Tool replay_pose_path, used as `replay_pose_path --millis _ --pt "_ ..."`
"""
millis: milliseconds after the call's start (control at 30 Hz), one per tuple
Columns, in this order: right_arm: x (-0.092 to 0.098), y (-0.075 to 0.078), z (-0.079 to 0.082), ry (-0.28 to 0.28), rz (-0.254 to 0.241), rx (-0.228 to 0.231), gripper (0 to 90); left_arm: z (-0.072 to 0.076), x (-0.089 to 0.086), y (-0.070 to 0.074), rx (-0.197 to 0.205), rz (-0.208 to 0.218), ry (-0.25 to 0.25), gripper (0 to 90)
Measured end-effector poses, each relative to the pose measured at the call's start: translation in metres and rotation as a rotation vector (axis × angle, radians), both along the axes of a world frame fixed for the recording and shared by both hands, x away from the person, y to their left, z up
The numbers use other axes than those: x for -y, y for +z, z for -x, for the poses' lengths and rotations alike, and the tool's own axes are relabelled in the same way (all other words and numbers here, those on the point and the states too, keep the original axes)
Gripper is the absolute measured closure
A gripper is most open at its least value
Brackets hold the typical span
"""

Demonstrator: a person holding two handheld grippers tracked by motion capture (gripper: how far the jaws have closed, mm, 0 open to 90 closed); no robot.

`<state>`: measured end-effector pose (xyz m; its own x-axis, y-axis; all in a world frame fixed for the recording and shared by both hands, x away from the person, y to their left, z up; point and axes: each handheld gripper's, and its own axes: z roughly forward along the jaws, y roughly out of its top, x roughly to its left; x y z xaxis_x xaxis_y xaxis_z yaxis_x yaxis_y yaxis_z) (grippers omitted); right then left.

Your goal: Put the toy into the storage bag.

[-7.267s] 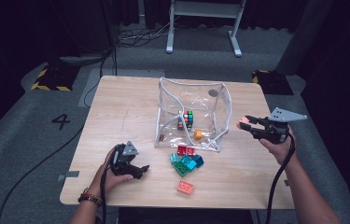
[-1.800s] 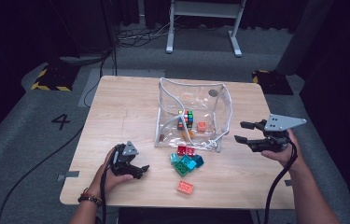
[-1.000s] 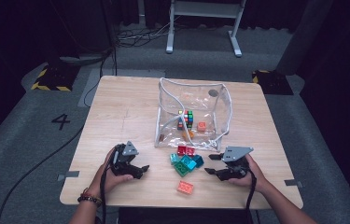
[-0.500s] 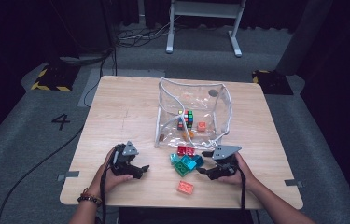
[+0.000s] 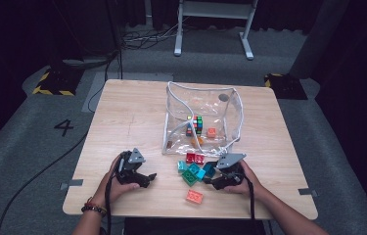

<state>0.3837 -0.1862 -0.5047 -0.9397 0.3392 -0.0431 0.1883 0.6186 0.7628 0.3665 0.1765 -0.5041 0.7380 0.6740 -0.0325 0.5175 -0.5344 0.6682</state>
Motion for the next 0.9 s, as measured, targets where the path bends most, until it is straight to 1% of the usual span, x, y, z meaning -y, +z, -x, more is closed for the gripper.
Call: replay_pose_path --millis 33,67,133,167,200,233,267,300,367,400,433,467,500,567,633,667,767,833,900 --pt "0.001 0.000 0.000 0.004 -0.001 -0.004 36.3 0.000 0.000 0.000 0.000 0.000 0.000 9.5" --pt "0.003 0.001 0.002 -0.006 0.007 -0.031 36.3 0.000 0.000 0.000 0.000 0.000 0.000 9.5" --pt "0.007 0.001 0.003 -0.004 0.010 -0.049 36.4 0.000 0.000 0.000 0.000 0.000 0.000 9.5" --pt "0.009 0.001 0.002 0.001 0.008 -0.046 36.3 0.000 0.000 0.000 0.000 0.000 0.000 9.5" --pt "0.012 0.001 0.003 -0.007 0.012 -0.060 36.3 0.000 0.000 0.000 0.000 0.000 0.000 9.5" --pt "0.014 0.001 0.003 -0.006 0.007 -0.061 36.2 0.000 0.000 0.000 0.000 0.000 0.000 9.5" --pt "0.016 0.001 0.003 -0.012 0.003 -0.071 36.1 0.000 0.000 0.000 0.000 0.000 0.000 9.5" --pt "0.017 0.001 0.002 -0.013 -0.001 -0.071 36.2 0.000 0.000 0.000 0.000 0.000 0.000 9.5" --pt "0.020 0.001 0.002 -0.006 -0.008 -0.064 40.4 0.000 0.000 0.000 0.000 0.000 0.000 9.5" --pt "0.021 0.001 0.002 -0.018 -0.004 -0.065 43.8 0.000 0.000 0.000 0.000 0.000 0.000 9.5" --pt "0.021 0.001 0.002 -0.023 -0.001 -0.055 47.3 0.000 0.000 0.000 0.000 0.000 0.000 9.5" --pt "0.021 0.002 0.002 -0.036 0.005 -0.058 49.0 0.000 0.000 0.000 0.000 0.000 0.000 9.5" --pt "0.021 0.002 0.001 -0.031 0.002 -0.045 49.4 0.000 0.000 0.000 0.000 0.000 0.000 9.5" --pt "0.019 0.002 0.001 -0.047 0.000 -0.055 49.3 0.000 0.000 0.000 0.000 0.000 0.000 9.5" --pt "0.017 0.001 0.001 -0.056 -0.001 -0.055 48.8 0.000 0.000 0.000 0.000 0.000 0.000 9.5" --pt "0.015 0.001 0.001 -0.060 0.000 -0.051 49.6 0.000 0.000 0.000 0.000 0.000 0.000 9.5" --pt "0.014 0.002 0.001 -0.068 -0.004 -0.055 56.7 0.000 0.000 0.000 0.000 0.000 0.000 9.5" --pt "0.014 0.001 0.000 -0.063 -0.010 -0.047 57.6 0.000 0.000 0.000 0.000 0.000 0.000 9.5" --pt "0.016 0.002 0.000 -0.074 -0.006 -0.054 57.6 0.000 0.000 0.000 0.000 0.000 0.000 9.5"
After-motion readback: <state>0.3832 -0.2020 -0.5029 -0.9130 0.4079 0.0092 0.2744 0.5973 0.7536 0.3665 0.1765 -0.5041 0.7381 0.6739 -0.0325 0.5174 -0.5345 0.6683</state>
